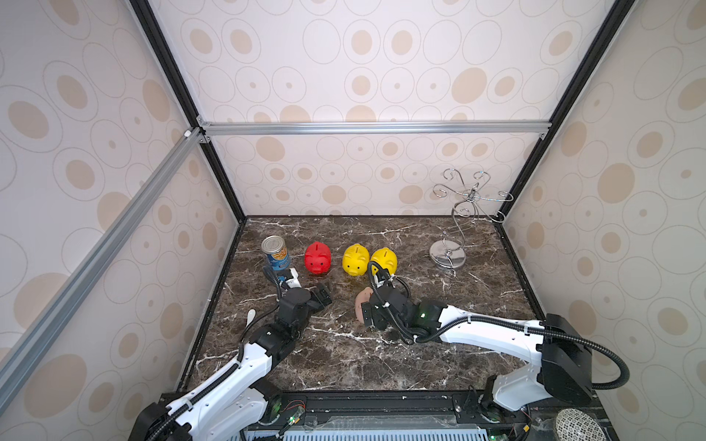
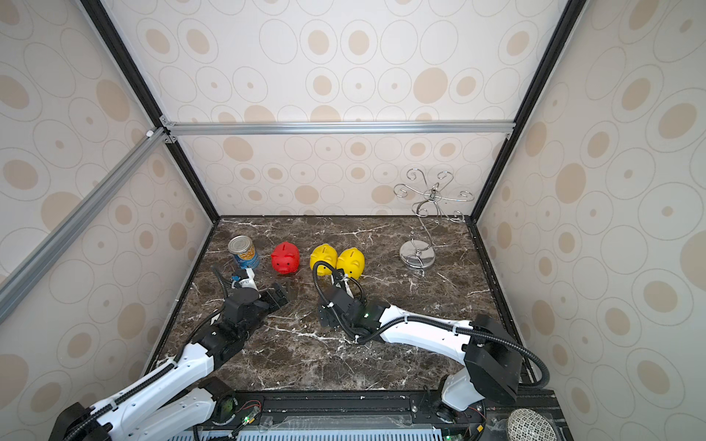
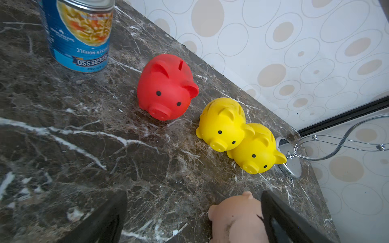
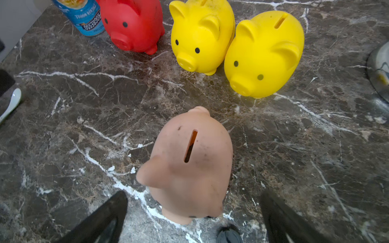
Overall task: Open piggy banks
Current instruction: Move the piggy bank to the center of the board.
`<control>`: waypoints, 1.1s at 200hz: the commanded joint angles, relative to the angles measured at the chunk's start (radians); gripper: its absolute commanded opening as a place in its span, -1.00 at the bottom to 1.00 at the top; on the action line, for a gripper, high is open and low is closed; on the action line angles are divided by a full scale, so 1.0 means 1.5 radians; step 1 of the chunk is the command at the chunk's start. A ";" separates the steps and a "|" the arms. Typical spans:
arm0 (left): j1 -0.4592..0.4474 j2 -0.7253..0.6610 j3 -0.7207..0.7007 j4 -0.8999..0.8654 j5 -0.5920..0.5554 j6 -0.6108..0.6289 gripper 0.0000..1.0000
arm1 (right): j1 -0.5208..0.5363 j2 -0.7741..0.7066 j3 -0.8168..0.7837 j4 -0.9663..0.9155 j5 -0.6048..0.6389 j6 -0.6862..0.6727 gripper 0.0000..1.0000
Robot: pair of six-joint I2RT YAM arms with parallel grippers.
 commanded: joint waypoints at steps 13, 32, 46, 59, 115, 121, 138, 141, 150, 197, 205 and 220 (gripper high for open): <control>0.011 -0.030 -0.016 -0.051 -0.014 0.019 0.97 | 0.025 0.062 0.077 -0.085 0.043 0.091 0.99; 0.012 -0.037 -0.021 -0.047 -0.012 0.023 0.97 | 0.040 0.074 0.074 -0.064 0.045 0.082 0.99; 0.014 -0.044 -0.026 -0.040 -0.010 0.025 0.97 | 0.041 0.081 0.062 -0.058 0.066 0.108 0.99; 0.015 -0.046 -0.028 -0.036 -0.004 0.030 0.97 | 0.042 0.089 0.072 -0.091 0.082 0.125 0.99; 0.019 -0.040 -0.032 -0.027 0.012 0.036 0.96 | 0.037 0.152 0.104 -0.104 0.095 0.196 0.99; 0.018 -0.040 -0.032 -0.027 0.012 0.036 0.96 | 0.038 0.154 0.103 -0.098 0.097 0.196 0.96; 0.020 -0.044 -0.034 -0.027 0.013 0.039 0.96 | 0.030 0.153 0.096 -0.084 0.095 0.208 0.88; 0.020 -0.044 -0.036 -0.027 0.013 0.038 0.96 | 0.029 0.152 0.095 -0.082 0.094 0.211 0.87; 0.020 -0.045 -0.036 -0.025 0.015 0.039 0.96 | 0.026 0.152 0.087 -0.070 0.091 0.214 0.82; 0.021 -0.037 -0.037 -0.020 0.015 0.041 0.96 | 0.021 0.135 0.076 -0.050 0.093 0.194 0.64; 0.021 -0.037 -0.038 -0.019 0.015 0.043 0.96 | 0.021 0.131 0.070 -0.049 0.100 0.190 0.62; 0.021 -0.037 -0.036 -0.019 0.012 0.047 0.96 | 0.018 0.124 0.059 -0.045 0.112 0.176 0.61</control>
